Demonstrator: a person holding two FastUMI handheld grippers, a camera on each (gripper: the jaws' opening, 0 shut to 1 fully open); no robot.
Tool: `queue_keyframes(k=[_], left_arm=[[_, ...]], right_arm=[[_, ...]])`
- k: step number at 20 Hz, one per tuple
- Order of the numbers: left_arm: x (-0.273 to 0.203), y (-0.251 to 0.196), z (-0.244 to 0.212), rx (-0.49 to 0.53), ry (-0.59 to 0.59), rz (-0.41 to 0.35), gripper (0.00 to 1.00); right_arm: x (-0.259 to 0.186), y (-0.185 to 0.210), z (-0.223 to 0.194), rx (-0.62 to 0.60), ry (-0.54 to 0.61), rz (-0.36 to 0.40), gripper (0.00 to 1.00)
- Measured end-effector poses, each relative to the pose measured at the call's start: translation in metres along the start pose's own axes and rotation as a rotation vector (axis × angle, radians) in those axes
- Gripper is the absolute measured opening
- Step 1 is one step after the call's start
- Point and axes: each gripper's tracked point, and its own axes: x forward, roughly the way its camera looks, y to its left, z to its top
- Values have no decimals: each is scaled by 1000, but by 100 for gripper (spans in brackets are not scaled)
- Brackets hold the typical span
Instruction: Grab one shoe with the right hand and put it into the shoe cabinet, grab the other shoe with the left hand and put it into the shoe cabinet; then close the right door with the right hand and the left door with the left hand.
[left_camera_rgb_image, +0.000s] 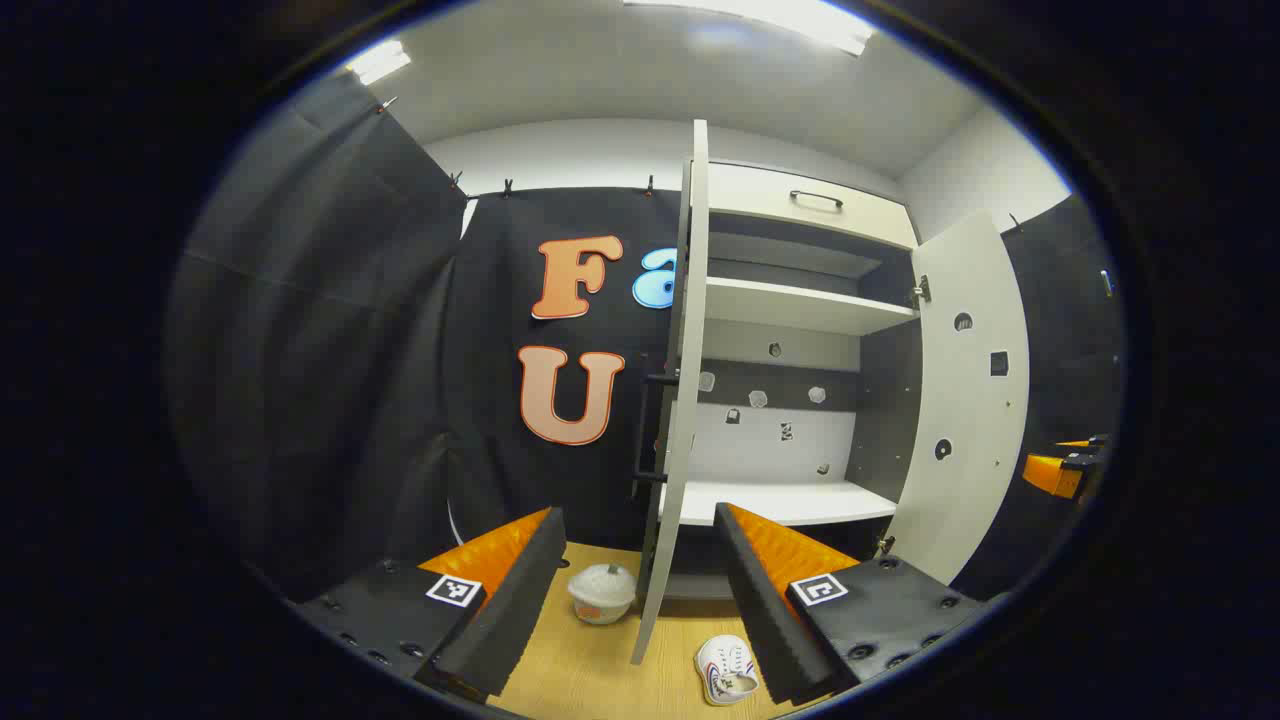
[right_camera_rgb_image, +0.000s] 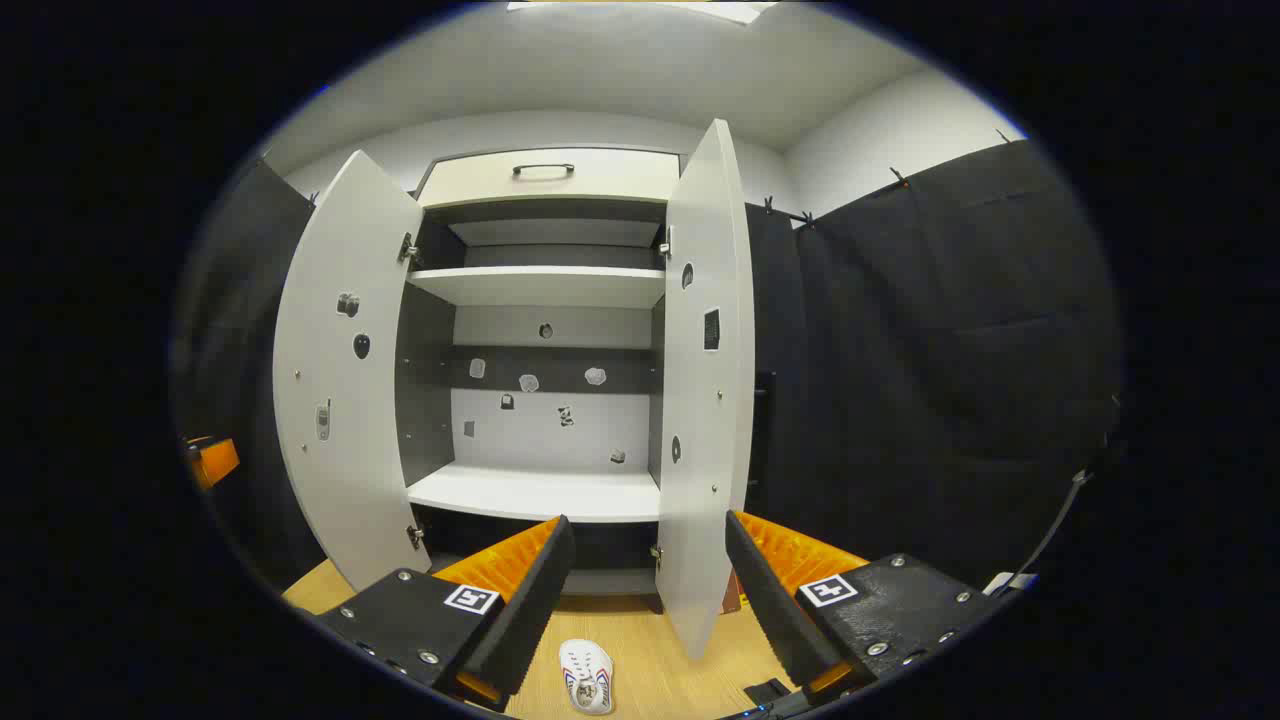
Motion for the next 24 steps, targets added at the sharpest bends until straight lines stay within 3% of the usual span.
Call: queue_keyframes(k=[24], left_arm=[[17,-34,-2,56,15,-73,96]], right_arm=[[20,16,-43,21,77,41,93]])
